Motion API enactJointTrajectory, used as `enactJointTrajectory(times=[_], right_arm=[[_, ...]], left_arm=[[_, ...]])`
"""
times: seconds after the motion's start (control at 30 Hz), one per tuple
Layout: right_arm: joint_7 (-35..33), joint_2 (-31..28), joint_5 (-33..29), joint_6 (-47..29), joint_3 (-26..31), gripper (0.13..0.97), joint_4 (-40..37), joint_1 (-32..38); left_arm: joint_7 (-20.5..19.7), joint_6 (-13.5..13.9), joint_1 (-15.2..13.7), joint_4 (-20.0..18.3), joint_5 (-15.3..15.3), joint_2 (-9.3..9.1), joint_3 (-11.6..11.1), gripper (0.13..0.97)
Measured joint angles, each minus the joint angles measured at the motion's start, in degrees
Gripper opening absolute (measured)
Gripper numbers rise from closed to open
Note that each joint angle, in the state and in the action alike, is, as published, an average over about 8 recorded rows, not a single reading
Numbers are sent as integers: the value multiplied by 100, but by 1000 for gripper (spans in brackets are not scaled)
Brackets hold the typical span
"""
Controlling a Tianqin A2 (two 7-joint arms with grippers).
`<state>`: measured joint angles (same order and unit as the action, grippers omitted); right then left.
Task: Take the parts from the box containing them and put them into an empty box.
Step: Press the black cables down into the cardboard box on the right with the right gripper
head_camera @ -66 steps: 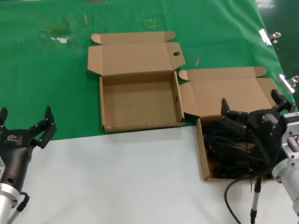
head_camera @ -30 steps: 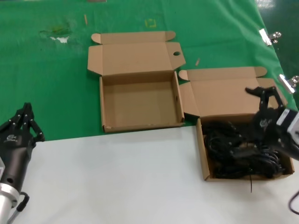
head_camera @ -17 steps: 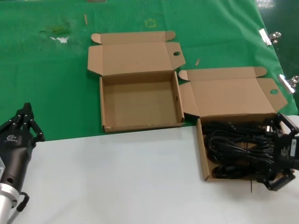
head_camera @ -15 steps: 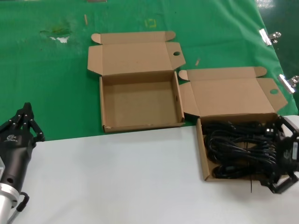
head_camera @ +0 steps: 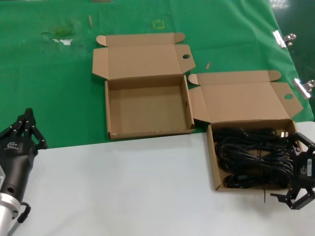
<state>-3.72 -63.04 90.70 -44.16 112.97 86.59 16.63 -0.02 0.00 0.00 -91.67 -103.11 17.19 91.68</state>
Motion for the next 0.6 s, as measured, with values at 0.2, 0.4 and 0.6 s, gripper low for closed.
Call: enactJointTrajectory(times=[0.2, 0.4, 0.6], right_arm=[[-109, 137, -115, -105, -71, 879, -161, -8], [-200, 259, -181, -186, -135, 789, -306, 1], [-260, 359, -234, -232, -195, 742, -418, 38]], left_arm=[[0, 0, 0, 0, 0, 0, 0, 140], [0, 0, 0, 0, 0, 0, 0, 140], [0, 0, 0, 0, 0, 0, 0, 140]])
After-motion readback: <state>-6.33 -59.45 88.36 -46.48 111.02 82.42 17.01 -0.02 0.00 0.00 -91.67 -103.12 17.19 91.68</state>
